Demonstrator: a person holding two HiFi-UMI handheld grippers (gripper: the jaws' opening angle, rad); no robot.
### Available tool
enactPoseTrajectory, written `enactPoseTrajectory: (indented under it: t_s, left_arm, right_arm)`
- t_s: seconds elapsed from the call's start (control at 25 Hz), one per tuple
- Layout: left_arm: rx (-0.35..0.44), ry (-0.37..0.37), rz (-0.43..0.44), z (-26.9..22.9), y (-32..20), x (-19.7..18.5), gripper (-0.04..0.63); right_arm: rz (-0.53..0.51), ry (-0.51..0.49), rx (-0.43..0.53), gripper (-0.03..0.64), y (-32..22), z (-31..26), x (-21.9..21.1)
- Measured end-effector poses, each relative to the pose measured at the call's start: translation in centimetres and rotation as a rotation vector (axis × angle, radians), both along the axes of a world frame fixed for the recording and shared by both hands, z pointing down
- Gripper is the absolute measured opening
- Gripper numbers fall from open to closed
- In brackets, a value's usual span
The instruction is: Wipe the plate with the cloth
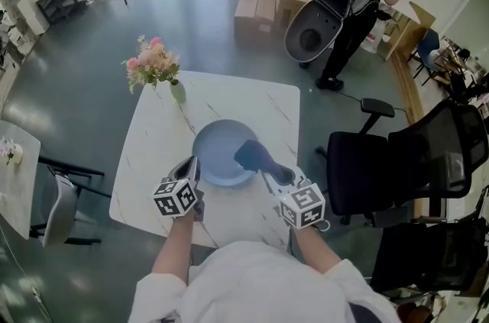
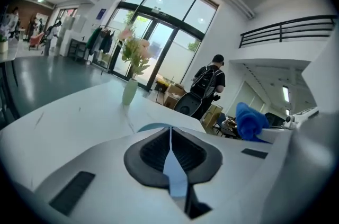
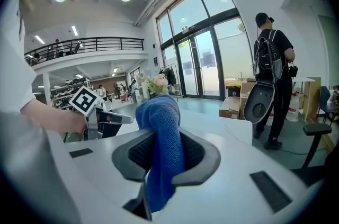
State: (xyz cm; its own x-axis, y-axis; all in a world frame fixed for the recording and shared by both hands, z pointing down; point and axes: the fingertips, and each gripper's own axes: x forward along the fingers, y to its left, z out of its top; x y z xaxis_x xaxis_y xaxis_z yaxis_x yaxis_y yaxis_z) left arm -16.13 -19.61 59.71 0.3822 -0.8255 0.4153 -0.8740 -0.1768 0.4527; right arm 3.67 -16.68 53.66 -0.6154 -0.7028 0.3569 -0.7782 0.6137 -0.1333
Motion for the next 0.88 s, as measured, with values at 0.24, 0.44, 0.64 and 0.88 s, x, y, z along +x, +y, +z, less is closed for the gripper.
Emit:
enactPoseTrajectory:
  t_s: [0.24,0.44,0.64,0.88]
  left_arm:
    - [0.092,-0.036,0.037,-3.2,1.4,1.2,0.035]
    - [0.167,-0.102,0.085,-5.5,3.1,2.5,0.035]
    - [0.178,-0.141,0.118,-6.0,5.3,3.5,0.035]
    - [0.161,-0.109,0.106,-5.4,7.8,4.2,0.035]
  right_arm:
    - [-0.017,-0.008,0.002,0.092,0.4,0.0,-0.5]
    - [-0.024,-0.008,0.002,0.092,0.8,0.1,-0.4]
    - [-0.033,-0.014,-0.009,0.092,1.4,0.4,-0.7]
    - [-0.053,-0.019,-0.022,0.092,2.5,0.9,-0.9]
